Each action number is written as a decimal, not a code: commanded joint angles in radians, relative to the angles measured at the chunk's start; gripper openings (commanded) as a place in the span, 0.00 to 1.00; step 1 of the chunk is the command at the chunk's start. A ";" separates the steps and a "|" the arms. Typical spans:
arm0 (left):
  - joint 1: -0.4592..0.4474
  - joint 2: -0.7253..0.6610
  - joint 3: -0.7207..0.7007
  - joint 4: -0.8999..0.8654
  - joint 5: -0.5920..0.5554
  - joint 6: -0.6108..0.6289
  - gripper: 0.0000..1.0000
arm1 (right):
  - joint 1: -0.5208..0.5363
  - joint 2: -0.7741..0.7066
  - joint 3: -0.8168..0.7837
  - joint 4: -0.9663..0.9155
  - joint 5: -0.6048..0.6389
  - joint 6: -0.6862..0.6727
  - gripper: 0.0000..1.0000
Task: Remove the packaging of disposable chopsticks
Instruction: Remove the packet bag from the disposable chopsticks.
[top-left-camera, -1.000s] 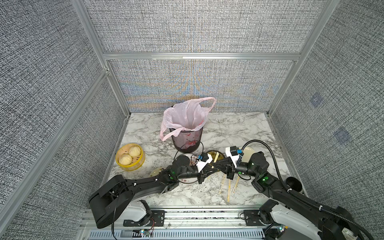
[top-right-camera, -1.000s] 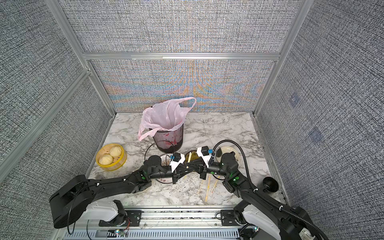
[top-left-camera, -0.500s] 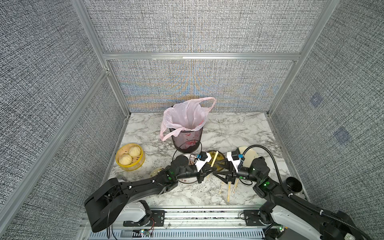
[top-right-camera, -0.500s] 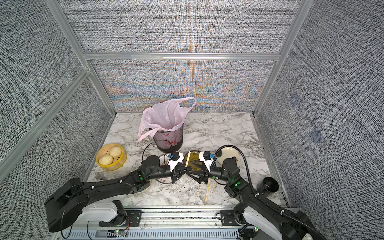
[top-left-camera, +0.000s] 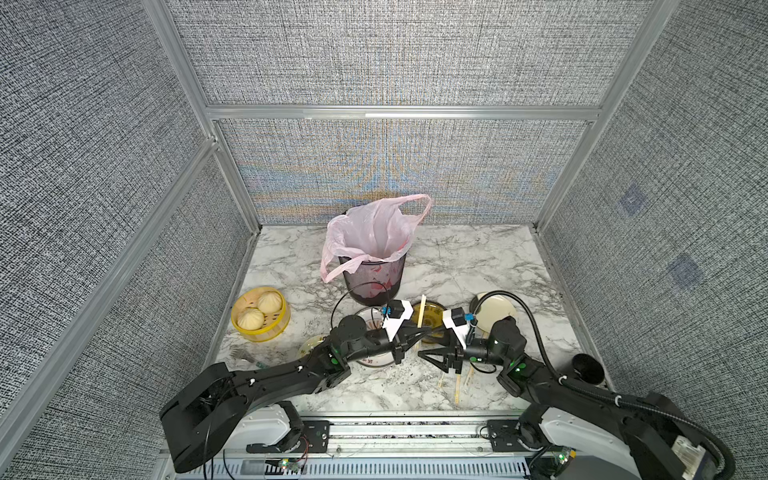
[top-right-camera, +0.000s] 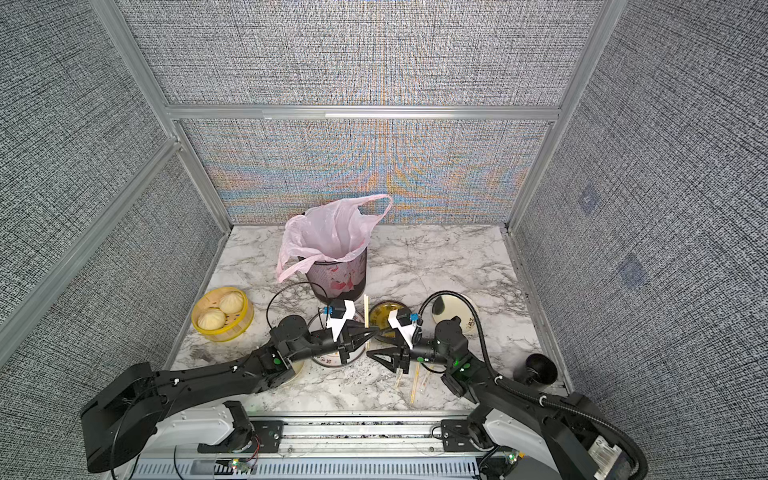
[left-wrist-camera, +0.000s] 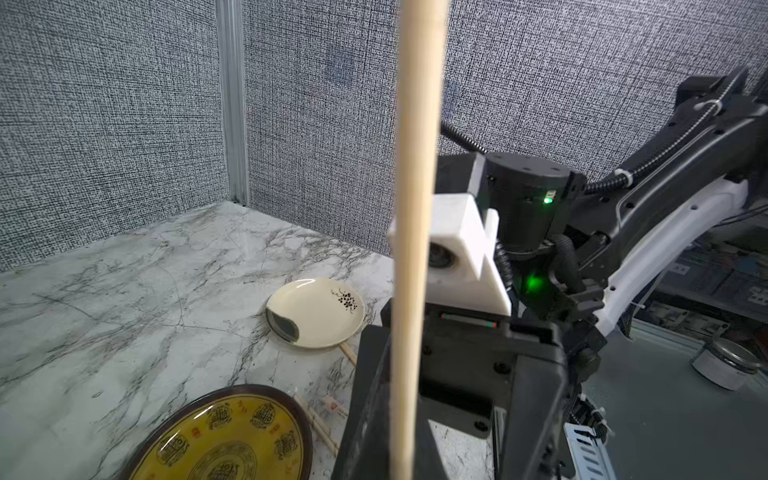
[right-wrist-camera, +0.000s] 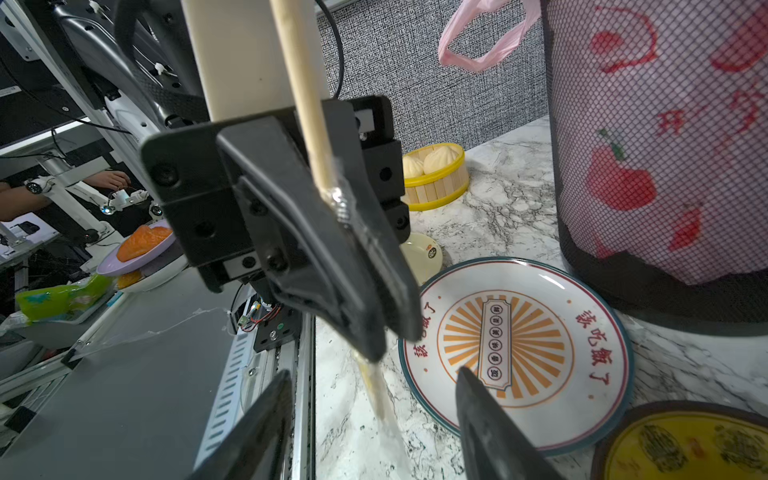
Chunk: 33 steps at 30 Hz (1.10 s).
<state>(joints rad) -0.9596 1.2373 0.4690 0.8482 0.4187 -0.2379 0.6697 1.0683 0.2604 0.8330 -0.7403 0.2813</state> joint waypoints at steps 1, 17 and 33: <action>-0.001 0.007 -0.002 0.080 0.005 -0.021 0.00 | 0.013 0.054 0.009 0.170 -0.009 0.026 0.54; -0.002 -0.003 -0.003 0.048 -0.009 -0.005 0.00 | 0.022 0.137 0.017 0.207 -0.015 0.003 0.00; -0.002 -0.016 0.014 -0.094 0.151 0.066 0.00 | -0.039 -0.120 0.095 -0.057 -0.060 0.004 0.76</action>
<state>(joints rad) -0.9615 1.2129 0.4717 0.7685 0.5060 -0.1902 0.6292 0.9485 0.3408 0.8009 -0.7677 0.2874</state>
